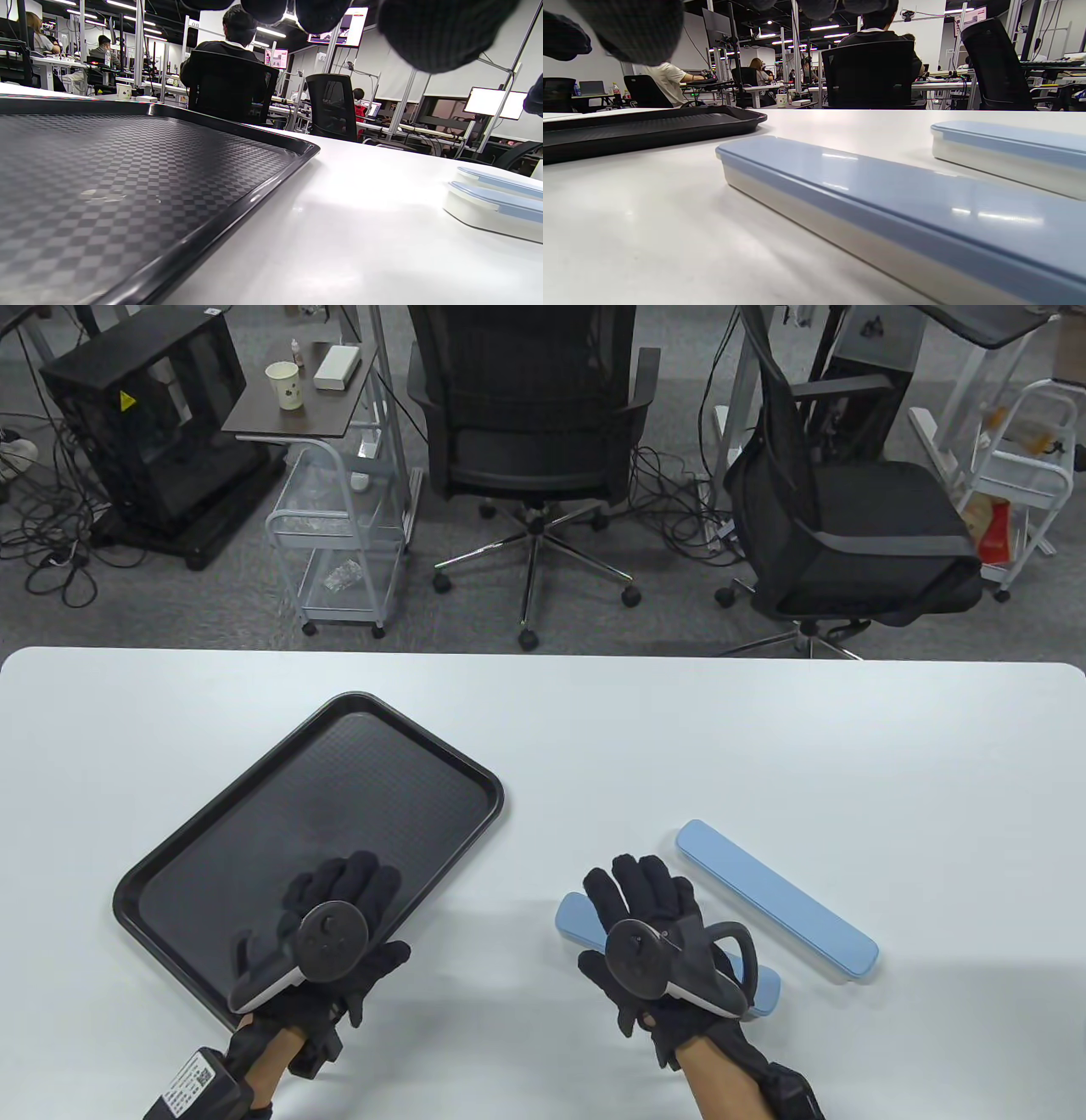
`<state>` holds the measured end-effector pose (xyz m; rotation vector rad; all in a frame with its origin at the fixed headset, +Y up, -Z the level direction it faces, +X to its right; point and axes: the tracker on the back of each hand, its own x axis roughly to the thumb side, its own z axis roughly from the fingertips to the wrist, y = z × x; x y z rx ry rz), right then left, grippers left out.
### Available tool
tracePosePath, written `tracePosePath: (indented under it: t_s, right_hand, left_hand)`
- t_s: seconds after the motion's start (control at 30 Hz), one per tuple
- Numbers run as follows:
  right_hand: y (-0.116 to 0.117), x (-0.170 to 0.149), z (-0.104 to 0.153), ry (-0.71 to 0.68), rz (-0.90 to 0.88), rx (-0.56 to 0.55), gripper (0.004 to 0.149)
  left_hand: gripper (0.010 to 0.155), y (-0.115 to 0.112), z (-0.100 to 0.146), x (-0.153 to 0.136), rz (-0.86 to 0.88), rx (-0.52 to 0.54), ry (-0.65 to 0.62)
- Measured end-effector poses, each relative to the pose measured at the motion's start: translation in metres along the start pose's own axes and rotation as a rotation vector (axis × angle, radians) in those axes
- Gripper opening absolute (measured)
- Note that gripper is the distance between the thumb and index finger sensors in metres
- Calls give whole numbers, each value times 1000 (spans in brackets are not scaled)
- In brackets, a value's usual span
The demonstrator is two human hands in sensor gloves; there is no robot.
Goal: Slide to open lunch boxes and place utensils
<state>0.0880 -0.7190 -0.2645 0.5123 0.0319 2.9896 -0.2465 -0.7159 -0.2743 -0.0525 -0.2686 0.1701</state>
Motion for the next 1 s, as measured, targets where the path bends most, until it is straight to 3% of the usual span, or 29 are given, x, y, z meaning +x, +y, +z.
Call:
tracePosePath:
  t_s: [1.0]
  right_hand:
    - [-3, -11, 5, 10, -64, 4, 81]
  left_hand:
    - [82, -5, -4, 3, -17, -32, 20]
